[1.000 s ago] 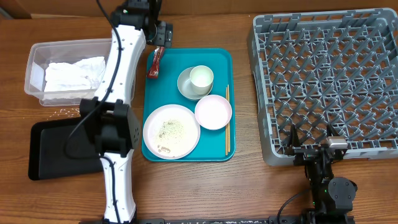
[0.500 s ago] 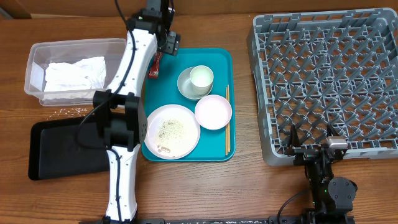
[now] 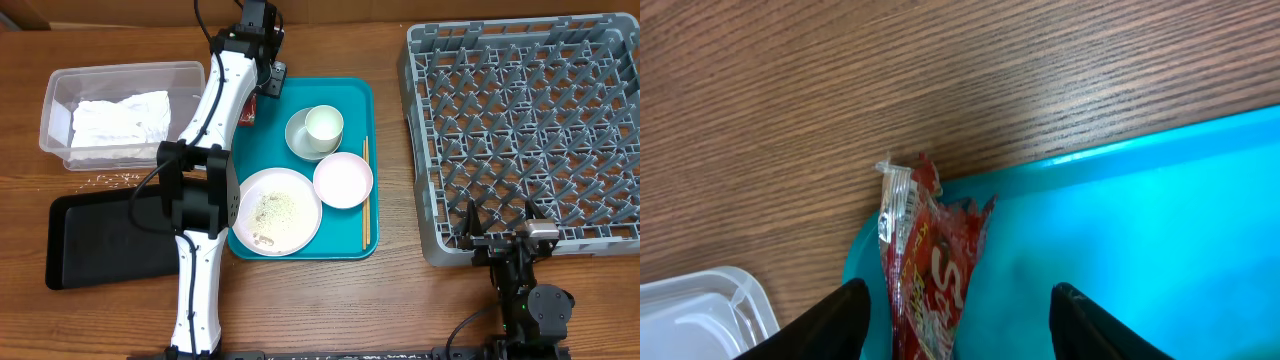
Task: Sort waste into correct bins and load items into the dishwasher
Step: 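Reach the left gripper to the red snack wrapper and grasp it, then carry the red wrapper into the clear bin and release it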
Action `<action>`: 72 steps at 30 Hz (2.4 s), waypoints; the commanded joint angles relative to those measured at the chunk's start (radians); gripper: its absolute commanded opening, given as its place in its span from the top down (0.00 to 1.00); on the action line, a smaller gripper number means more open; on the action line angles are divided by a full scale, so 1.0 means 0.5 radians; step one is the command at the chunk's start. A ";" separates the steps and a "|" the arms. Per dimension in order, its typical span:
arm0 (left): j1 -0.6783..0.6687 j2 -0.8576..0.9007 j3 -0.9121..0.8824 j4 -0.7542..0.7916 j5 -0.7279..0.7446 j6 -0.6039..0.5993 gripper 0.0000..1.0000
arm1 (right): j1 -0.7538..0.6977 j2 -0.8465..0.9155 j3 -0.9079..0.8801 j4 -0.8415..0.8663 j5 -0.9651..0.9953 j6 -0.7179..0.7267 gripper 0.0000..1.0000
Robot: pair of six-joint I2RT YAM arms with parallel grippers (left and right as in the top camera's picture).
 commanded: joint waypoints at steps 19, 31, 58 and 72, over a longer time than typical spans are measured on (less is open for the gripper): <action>-0.006 -0.128 0.124 -0.078 -0.134 -0.150 0.96 | -0.013 -0.016 -0.021 0.013 0.008 -0.014 0.00; 0.193 -0.768 0.127 -0.146 -0.682 -1.363 0.96 | -0.013 -0.016 -0.021 0.013 0.008 -0.014 0.00; 0.943 -0.684 0.127 -0.648 0.060 -1.927 0.22 | -0.013 -0.016 -0.021 0.013 0.008 -0.014 0.00; 1.238 -1.112 0.127 -0.682 -0.491 -1.959 0.00 | -0.013 -0.016 -0.021 0.013 0.008 -0.014 0.00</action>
